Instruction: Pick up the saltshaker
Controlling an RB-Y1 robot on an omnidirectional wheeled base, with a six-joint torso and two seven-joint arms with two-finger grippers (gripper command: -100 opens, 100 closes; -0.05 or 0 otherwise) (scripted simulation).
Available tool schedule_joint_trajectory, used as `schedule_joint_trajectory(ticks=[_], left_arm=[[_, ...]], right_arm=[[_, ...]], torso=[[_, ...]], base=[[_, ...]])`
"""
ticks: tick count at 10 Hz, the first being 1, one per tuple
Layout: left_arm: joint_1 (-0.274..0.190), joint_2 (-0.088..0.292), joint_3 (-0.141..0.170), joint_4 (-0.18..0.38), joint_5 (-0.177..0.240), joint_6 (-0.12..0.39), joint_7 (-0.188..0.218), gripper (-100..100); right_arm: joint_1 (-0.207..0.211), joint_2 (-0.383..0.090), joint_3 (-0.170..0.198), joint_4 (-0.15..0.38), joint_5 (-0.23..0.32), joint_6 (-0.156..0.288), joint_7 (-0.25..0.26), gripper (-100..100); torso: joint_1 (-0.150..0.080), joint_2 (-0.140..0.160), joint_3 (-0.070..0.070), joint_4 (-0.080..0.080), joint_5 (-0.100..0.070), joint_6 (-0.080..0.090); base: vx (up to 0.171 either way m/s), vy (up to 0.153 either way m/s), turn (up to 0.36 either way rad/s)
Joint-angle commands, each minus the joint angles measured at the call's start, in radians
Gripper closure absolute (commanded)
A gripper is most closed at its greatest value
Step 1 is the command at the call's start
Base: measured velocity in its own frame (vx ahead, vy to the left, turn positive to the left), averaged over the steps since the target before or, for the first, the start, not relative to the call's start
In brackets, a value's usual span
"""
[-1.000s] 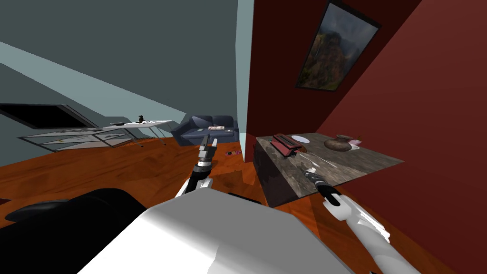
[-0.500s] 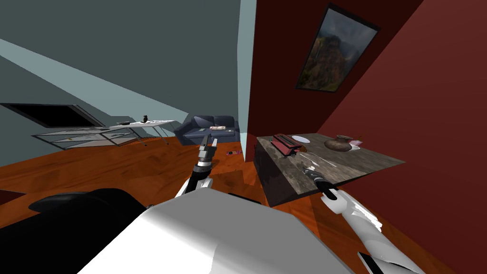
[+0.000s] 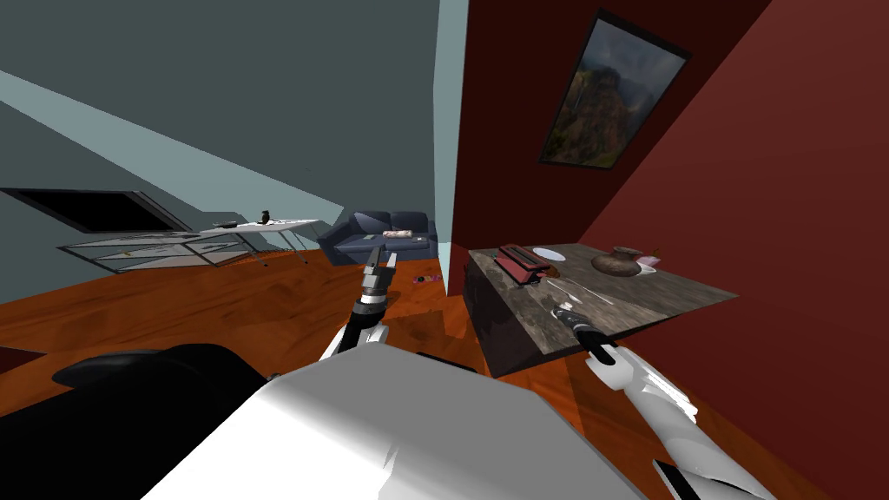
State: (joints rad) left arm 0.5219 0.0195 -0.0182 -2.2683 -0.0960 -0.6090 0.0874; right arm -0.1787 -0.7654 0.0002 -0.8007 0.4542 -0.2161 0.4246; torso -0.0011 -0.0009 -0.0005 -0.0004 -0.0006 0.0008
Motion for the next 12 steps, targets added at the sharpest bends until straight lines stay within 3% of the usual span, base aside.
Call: schedule_joint_trajectory(ticks=[1, 3, 6, 11, 12], left_arm=[[0.0, 0.0, 0.0, 0.0, 0.0, 0.0, 0.0, 0], [0.0, 0.0, 0.0, 0.0, 0.0, 0.0, 0.0, 0], [0.0, 0.0, 0.0, 0.0, 0.0, 0.0, 0.0, 0], [0.0, 0.0, 0.0, 0.0, 0.0, 0.0, 0.0, 0], [0.0, 0.0, 0.0, 0.0, 0.0, 0.0, 0.0, 0]], right_arm=[[0.05, 0.003, -0.016, -0.05, -0.002, 0.007, -0.002, 100], [0.075, 0.003, -0.016, -0.075, -0.002, 0.007, -0.002, 100], [0.18, 0.018, -0.053, -0.186, -0.003, 0.011, 0.004, 100], [0.305, 0.025, -0.071, -0.32, -0.004, 0.013, 0.006, 100], [0.346, 0.033, -0.09, -0.365, -0.005, 0.015, 0.009, 100]], torso=[[0.0, 0.0, 0.0, 0.0, 0.0, 0.0], [-0.001, -0.007, -0.004, -0.001, 0.0, 0.001], [-0.004, -0.006, -0.005, -0.003, -0.003, 0.001], [-0.007, -0.009, -0.008, -0.006, -0.006, 0.0], [-0.007, -0.008, -0.007, -0.006, -0.007, -0.001]], base=[[0.091, 0.011, -0.082], [0.095, -0.012, -0.039], [0.092, -0.018, -0.068], [0.074, -0.009, -0.04], [0.095, -0.008, -0.081]])
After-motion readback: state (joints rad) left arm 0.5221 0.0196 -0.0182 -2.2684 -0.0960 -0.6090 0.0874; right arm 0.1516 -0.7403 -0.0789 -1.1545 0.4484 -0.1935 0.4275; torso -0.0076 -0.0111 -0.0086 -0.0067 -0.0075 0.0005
